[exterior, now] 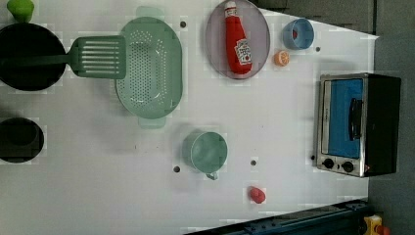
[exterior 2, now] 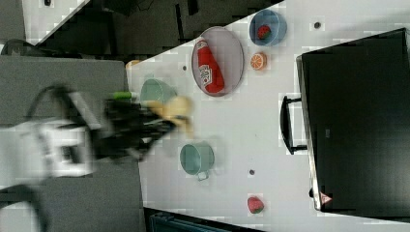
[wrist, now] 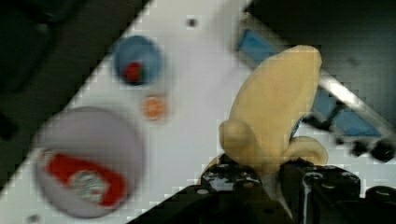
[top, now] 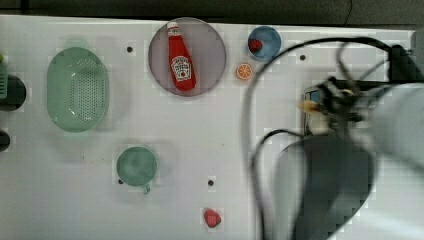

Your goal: Pick banana from table and place on oven.

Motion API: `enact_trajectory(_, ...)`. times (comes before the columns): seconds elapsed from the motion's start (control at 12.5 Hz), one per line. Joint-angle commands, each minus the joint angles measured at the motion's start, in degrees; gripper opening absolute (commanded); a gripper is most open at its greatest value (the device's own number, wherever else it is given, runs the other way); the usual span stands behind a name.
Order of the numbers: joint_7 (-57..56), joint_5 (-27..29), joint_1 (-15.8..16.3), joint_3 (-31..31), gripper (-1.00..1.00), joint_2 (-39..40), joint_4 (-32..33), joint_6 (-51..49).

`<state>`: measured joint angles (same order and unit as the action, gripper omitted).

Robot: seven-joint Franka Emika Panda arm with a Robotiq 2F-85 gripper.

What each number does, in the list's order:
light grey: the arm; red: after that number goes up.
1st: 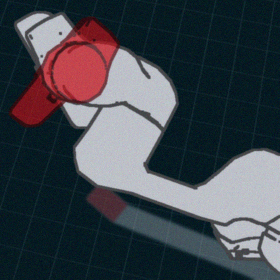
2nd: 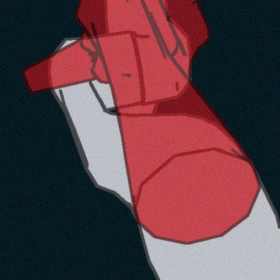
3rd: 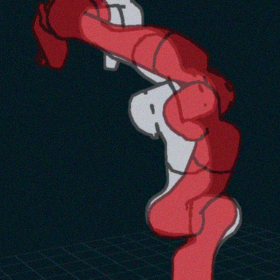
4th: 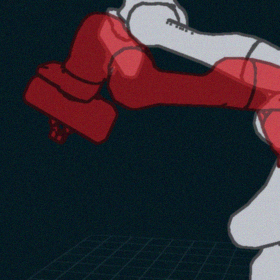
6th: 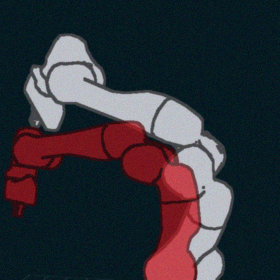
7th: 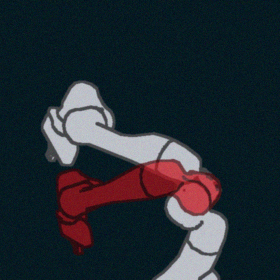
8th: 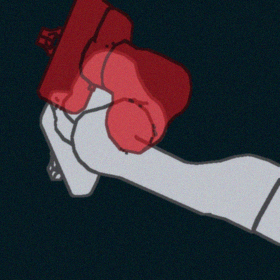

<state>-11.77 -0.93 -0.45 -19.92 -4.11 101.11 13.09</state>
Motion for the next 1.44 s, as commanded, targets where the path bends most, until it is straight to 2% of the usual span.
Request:
enact_trajectory(0.08,-18.22,-1.01,-1.87,-6.97,-0.58,8.34,-0.14,1.58)
enact_trajectory(0.32,-30.74,-1.0,-2.08,-13.54,-0.58,14.35,-0.58,8.93)
enact_trajectory(0.56,-35.29,-0.07,-2.66,-16.66,-0.58,19.04,-0.39,10.58)
enact_trajectory(0.64,-35.32,0.82,-2.86,-16.77,-0.49,19.85,-0.12,10.6)
enact_trajectory(1.12,-35.31,1.73,-3.27,-16.78,0.84,19.92,-0.2,11.44)
enact_trajectory(1.2,-35.32,1.73,-3.08,-16.58,1.0,18.76,-0.82,11.45)
enact_trajectory(1.44,-35.26,0.17,-0.87,-14.83,1.0,12.26,-2.53,8.56)
